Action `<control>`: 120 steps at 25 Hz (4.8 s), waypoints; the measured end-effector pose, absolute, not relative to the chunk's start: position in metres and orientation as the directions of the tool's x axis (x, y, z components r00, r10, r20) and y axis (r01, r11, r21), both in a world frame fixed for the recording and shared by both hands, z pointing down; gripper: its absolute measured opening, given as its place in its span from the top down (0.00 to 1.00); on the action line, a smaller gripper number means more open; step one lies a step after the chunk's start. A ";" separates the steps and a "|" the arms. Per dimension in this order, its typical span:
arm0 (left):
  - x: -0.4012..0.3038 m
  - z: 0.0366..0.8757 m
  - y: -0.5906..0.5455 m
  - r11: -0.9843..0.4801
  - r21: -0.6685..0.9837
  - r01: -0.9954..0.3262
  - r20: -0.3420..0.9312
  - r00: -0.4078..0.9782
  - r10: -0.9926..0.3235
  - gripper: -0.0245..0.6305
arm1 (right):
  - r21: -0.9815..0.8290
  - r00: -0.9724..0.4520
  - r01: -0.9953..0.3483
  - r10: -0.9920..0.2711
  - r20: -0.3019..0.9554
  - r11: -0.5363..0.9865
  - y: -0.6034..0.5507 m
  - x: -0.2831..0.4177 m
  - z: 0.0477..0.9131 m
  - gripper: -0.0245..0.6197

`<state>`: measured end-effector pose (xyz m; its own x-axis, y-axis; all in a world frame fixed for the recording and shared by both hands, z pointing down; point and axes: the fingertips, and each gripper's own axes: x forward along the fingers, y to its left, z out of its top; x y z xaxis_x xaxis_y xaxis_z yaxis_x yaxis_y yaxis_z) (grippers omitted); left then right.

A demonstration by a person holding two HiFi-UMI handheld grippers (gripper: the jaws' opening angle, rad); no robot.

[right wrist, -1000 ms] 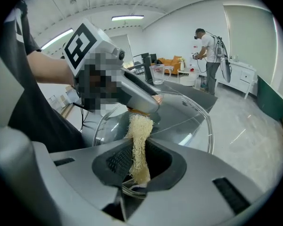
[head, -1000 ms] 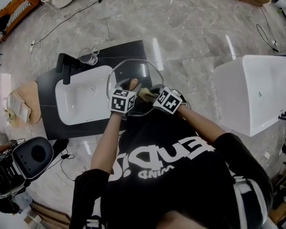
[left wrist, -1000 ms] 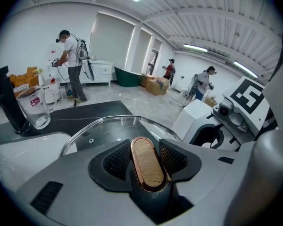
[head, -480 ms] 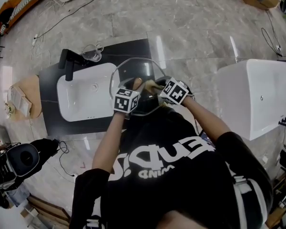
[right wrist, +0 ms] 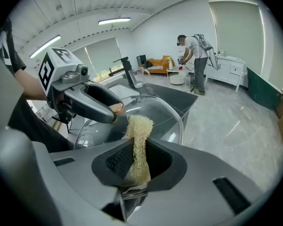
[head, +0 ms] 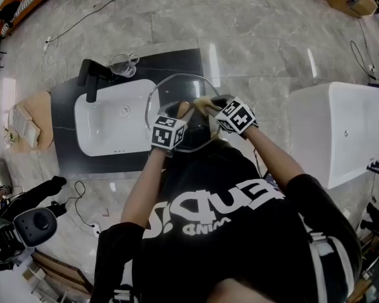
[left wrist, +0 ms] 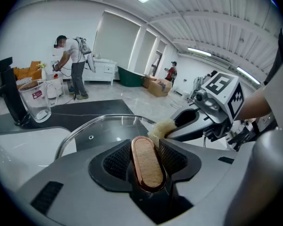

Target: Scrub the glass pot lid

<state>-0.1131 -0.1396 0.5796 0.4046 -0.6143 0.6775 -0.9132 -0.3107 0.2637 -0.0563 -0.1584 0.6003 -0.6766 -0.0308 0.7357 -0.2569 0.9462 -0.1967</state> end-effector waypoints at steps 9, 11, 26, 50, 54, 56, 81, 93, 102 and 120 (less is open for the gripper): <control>-0.111 0.578 -0.139 -0.300 0.254 -0.919 0.682 0.390 -0.618 0.66 | -0.163 -0.631 -0.156 0.028 0.775 0.974 -0.192 -0.082 0.598 0.89; -0.112 0.579 -0.140 -0.295 0.248 -0.923 0.682 0.383 -0.623 0.66 | -0.151 -0.620 -0.126 0.041 0.783 0.981 -0.197 -0.091 0.598 0.89; -0.114 0.585 -0.141 -0.274 0.194 -0.942 0.698 0.329 -0.636 0.66 | -0.138 -0.550 0.172 0.211 0.808 0.975 -0.186 -0.175 0.591 0.89; -0.115 0.592 -0.141 -0.206 0.197 -0.958 0.698 0.285 -0.657 0.68 | -0.333 -0.242 0.553 0.530 0.813 0.764 -0.127 -0.210 0.596 0.89; -0.113 0.590 -0.139 -0.205 0.200 -0.958 0.703 0.286 -0.651 0.68 | -0.327 -0.257 0.575 0.545 0.798 0.750 -0.124 -0.218 0.585 0.89; -0.113 0.590 -0.139 -0.206 0.198 -0.958 0.702 0.285 -0.653 0.68 | -0.310 -0.288 0.579 0.545 0.788 0.754 -0.123 -0.230 0.575 0.89; -0.112 0.589 -0.142 -0.205 0.201 -0.958 0.690 0.287 -0.665 0.68 | -0.246 -0.148 0.715 0.486 0.861 0.655 -0.066 -0.256 0.602 0.89; -0.113 0.589 -0.141 -0.211 0.203 -0.956 0.687 0.292 -0.665 0.68 | -0.206 -0.244 0.613 0.431 0.869 0.762 -0.114 -0.256 0.602 0.89; -0.114 0.592 -0.141 -0.215 0.206 -0.955 0.688 0.298 -0.662 0.68 | -0.185 -0.308 0.536 0.395 0.865 0.823 -0.141 -0.251 0.603 0.89; -0.112 0.592 -0.141 -0.227 0.214 -0.950 0.691 0.312 -0.653 0.68 | -0.164 -0.416 0.267 0.267 0.869 0.950 -0.218 -0.210 0.607 0.89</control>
